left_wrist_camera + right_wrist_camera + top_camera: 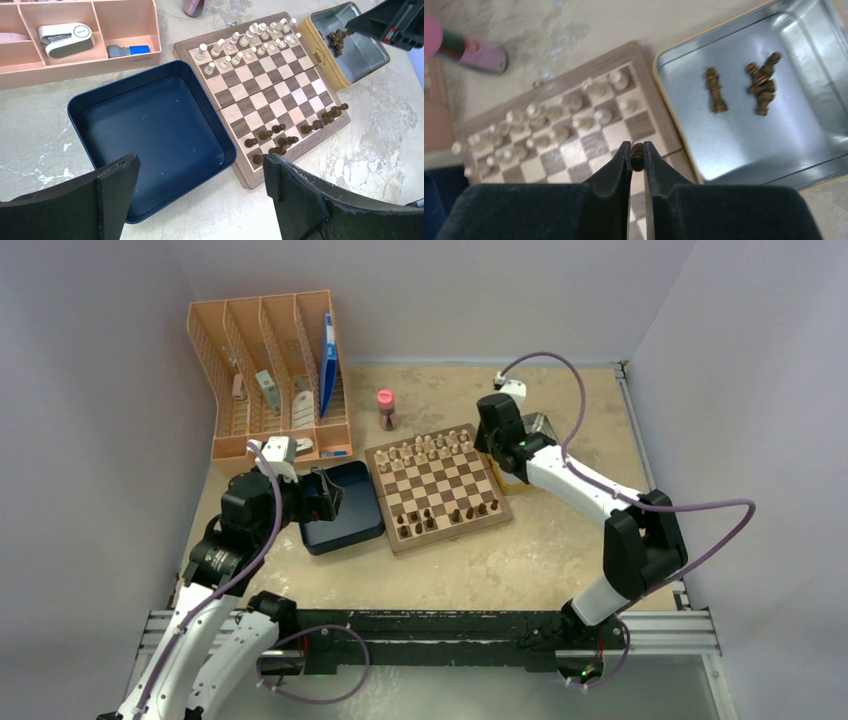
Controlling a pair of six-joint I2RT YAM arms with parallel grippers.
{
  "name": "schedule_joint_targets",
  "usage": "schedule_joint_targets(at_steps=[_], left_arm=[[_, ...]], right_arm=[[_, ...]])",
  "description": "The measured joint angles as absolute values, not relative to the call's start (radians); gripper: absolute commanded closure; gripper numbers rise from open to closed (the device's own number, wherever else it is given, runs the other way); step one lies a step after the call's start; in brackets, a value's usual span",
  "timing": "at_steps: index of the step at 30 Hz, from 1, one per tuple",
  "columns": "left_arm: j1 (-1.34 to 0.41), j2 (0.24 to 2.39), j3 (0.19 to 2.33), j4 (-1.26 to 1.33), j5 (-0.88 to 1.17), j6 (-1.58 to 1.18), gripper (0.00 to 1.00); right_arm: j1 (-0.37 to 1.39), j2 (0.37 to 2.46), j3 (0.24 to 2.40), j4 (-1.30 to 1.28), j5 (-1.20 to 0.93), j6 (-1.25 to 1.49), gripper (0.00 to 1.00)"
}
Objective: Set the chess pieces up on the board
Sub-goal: Place the chess piece on the chessboard.
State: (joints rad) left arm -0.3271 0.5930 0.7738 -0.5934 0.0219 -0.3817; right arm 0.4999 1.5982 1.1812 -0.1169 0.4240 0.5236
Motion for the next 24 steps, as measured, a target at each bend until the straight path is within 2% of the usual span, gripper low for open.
schedule_joint_targets(at_steps=[9,24], left_arm=[[-0.327,0.593,0.774,-0.593,0.022,-0.382,0.05],[-0.327,0.586,0.774,-0.593,0.022,-0.382,0.05]], right_arm=[[0.698,1.576,1.1,-0.127,0.416,0.54,0.87],[0.888,1.652,1.072,-0.129,0.427,0.602,0.87]])
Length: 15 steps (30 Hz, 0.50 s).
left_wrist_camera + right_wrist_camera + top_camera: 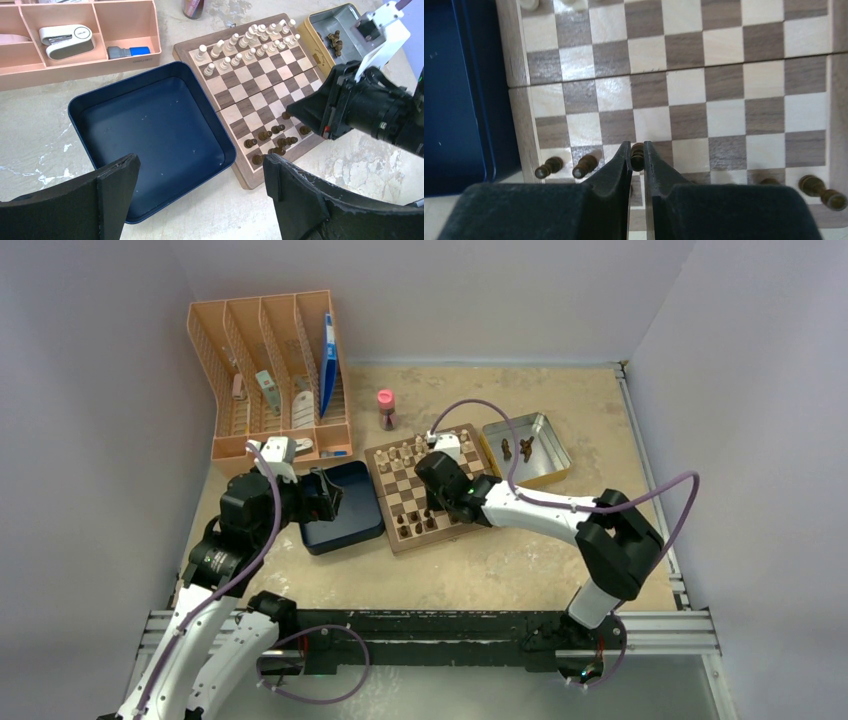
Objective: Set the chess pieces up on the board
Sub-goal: Place the chess piece on the chessboard.
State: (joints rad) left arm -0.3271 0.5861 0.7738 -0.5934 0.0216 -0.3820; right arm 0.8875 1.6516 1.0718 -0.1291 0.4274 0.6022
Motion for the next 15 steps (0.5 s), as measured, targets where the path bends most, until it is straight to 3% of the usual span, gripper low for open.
schedule_joint_targets(at_steps=[15], left_arm=[[-0.327,0.587,0.774,-0.593,0.021,-0.382,0.05]], right_arm=[[0.917,1.664,1.005,-0.11,0.481,0.635,0.86]])
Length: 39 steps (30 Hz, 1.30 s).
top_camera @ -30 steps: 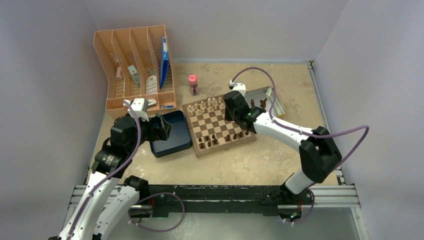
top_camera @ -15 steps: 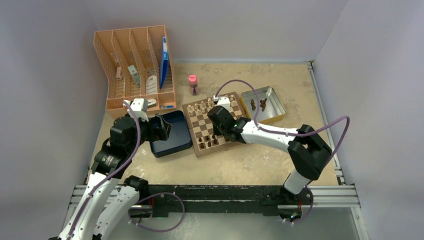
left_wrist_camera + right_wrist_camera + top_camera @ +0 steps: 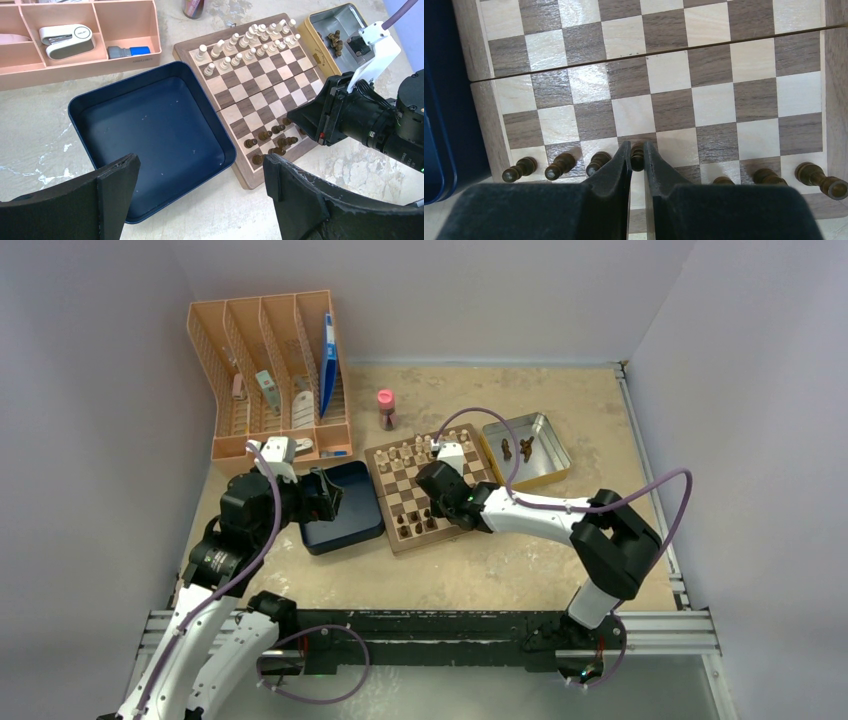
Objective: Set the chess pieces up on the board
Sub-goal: Place the chess piece on the chessboard.
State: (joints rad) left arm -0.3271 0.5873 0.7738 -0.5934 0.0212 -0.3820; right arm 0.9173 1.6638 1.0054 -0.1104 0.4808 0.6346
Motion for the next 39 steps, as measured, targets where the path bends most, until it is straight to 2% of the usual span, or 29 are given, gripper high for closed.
schedule_joint_targets(at_steps=[17,25,39], left_arm=[[-0.327,0.589,0.774,-0.594,0.013,-0.382,0.05],[-0.327,0.589,0.774,-0.593,0.014,-0.382,0.05],[-0.327,0.578,0.774,-0.593,0.014,-0.382,0.05]], right_arm=[[0.924,1.677,1.002,-0.08,0.498,0.652,0.83],[0.925,1.689,1.003,-0.08,0.506,0.657,0.74],[0.925,1.716,1.082,-0.164,0.507,0.658,0.72]])
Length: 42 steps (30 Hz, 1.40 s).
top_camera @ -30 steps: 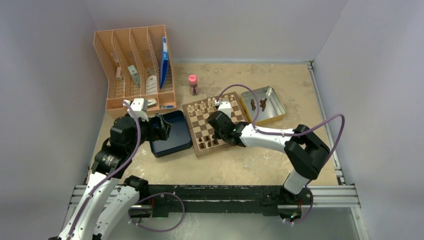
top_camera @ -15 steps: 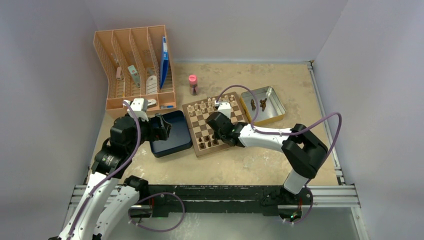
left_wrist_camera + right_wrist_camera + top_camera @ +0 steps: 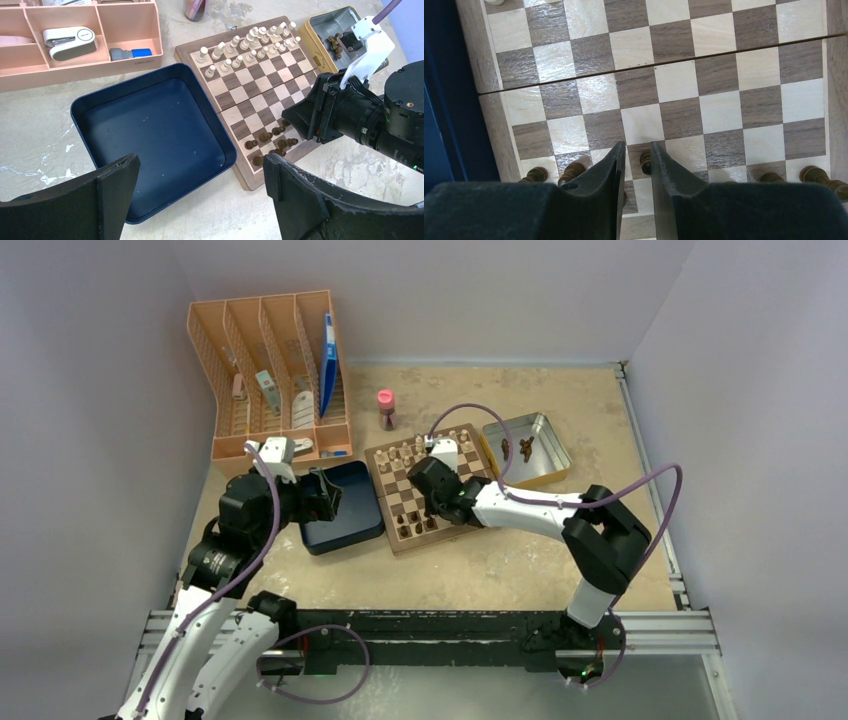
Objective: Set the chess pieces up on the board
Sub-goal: Place the chess piece on the chessboard, then pick up the chess piece from the storage box.
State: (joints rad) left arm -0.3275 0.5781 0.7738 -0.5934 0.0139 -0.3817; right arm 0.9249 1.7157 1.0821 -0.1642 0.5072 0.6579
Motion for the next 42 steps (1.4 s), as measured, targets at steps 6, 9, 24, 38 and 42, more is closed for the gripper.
schedule_joint_targets(at_steps=[6,9,24,38,42], left_arm=[[-0.327,0.575,0.774,-0.594,0.014,-0.382,0.05],[-0.327,0.574,0.774,-0.594,0.014,-0.382,0.05],[-0.327,0.575,0.774,-0.593,0.014,-0.382,0.05],[-0.327,0.575,0.774,-0.593,0.014,-0.382,0.05],[-0.327,0.575,0.774,-0.593,0.015,-0.382,0.06]], right_arm=[[0.925,1.716,1.105,-0.187,0.51,0.654,0.72],[0.925,1.716,1.119,-0.2,0.517,0.653,0.71],[0.632,1.711,1.189,-0.147,0.543,0.537,0.71],[0.374,1.83,1.264,-0.072,0.508,0.402,0.7],[0.348,1.893,1.266,-0.072,0.477,0.382,0.7]])
